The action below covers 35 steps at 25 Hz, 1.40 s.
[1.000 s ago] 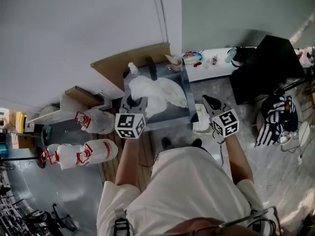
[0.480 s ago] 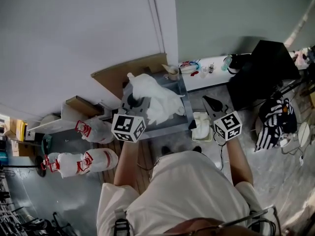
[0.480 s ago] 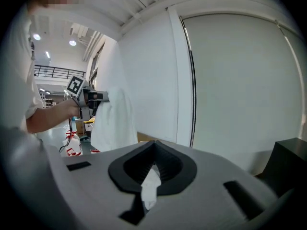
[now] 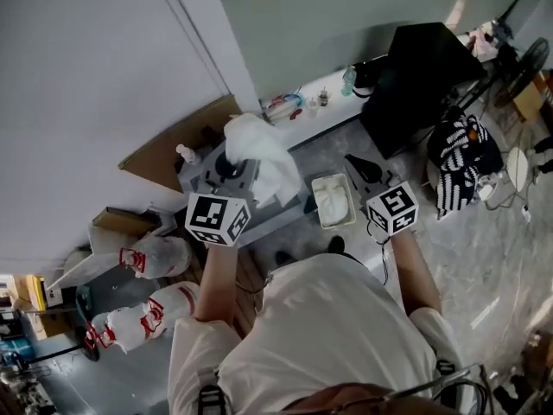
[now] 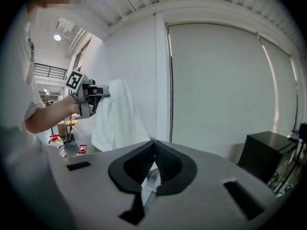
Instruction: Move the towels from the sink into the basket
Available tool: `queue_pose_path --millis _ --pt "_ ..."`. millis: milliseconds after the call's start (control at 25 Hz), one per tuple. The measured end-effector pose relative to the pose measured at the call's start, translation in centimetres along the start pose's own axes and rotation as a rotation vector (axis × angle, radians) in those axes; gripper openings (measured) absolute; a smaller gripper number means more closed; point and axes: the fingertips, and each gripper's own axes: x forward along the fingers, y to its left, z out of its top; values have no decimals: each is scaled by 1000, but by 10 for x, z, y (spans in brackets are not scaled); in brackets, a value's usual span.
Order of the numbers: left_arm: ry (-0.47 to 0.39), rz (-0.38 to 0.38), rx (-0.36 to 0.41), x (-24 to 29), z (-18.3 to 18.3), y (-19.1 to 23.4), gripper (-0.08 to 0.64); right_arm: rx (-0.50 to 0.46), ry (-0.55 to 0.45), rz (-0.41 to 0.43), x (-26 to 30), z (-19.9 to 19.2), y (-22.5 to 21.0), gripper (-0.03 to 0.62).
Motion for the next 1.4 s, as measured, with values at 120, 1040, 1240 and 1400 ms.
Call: queue_pose_path --millis 120,1040,1240,1400 --pt "4 -106 -21 32 -4 -33 87 33 22 -98 -33 -16 -21 3" --pt "218 -344 -80 159 -144 -198 87 210 177 -302 -141 -147 -134 3" --pt "319 -342 -99 179 -237 -218 87 275 243 -304 -135 -212 -160 3" --pt "425 -313 -134 189 -327 -234 87 365 288 -294 -128 -274 -171 3"
